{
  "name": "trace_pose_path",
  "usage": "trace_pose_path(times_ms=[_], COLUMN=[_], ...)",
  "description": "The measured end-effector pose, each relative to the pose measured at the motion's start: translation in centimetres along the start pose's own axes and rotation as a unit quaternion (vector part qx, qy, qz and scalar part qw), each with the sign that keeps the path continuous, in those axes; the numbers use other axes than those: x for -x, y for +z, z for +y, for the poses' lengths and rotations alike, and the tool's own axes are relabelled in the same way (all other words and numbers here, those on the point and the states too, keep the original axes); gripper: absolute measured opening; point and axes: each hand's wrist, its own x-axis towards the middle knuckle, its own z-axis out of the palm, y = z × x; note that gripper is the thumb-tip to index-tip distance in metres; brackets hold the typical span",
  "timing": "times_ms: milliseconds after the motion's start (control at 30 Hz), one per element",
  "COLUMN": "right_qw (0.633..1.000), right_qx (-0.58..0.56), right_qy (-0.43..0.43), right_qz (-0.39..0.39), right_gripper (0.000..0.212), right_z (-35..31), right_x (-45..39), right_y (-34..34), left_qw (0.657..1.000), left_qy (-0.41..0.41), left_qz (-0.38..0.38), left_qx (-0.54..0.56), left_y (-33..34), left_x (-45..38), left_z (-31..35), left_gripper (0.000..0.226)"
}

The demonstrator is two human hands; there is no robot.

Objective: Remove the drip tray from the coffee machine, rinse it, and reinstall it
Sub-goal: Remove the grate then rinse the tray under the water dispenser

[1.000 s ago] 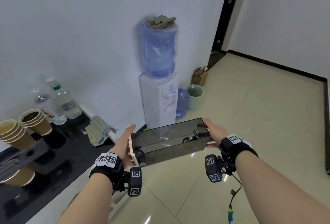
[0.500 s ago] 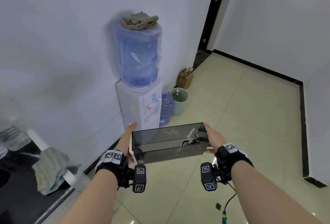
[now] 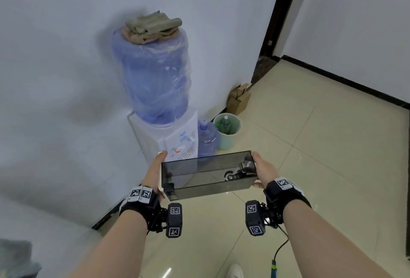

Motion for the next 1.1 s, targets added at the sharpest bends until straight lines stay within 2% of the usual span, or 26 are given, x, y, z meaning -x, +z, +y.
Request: trace_pose_path(times_ms=[167,400,467,567,667,767,867,1000,1100], right_qw=[1.000,0.994,0.991,0.987,0.986,0.985,0.978,0.966,0.957], right_qx=[0.002,-0.056,-0.063,-0.078,-0.081,-0.079,-0.123,-0.125,-0.173], right_qy=[-0.019,-0.054,-0.079,-0.101,-0.118,-0.135,-0.146,-0.196,-0.214], right_qz=[0.013,0.080,0.086,0.096,0.088,0.077,0.089,0.111,0.088], right_gripper=[0.044,0.049,0.050,0.052,0.055,0.046,0.046,0.022,0.030], right_z=[1.5,-1.0,-2.2,-3.6,-3.0,-1.7,-1.3,-2.8,-3.5], right_x=[-6.2,-12.9,-14.7,-16.9,-19.5,-21.5,-22.8,-23.8,-23.2], right_y=[2.4,0.2,0.9,2.1,3.9,5.4,6.0,5.8,6.7], left_qw=[0.999,0.990,0.986,0.986,0.982,0.975,0.968,0.959,0.951], left_qy=[0.010,0.055,0.088,0.110,0.140,0.170,0.186,0.217,0.249], left_qz=[-0.033,-0.119,-0.128,-0.106,-0.109,-0.127,-0.154,-0.165,-0.163], left_qx=[0.005,-0.054,-0.061,-0.073,-0.068,-0.065,-0.073,-0.071,-0.079], left_y=[-0.7,4.9,5.2,5.5,5.0,4.6,5.5,6.3,6.3], left_x=[-7.0,-14.0,-15.9,-17.9,-20.6,-22.9,-24.9,-26.0,-25.3], left_z=[-2.4,1.6,3.3,4.6,4.7,4.8,4.6,6.1,8.9], left_gripper=[0.042,0.045,0.055,0.084,0.096,0.081,0.071,0.040,0.040])
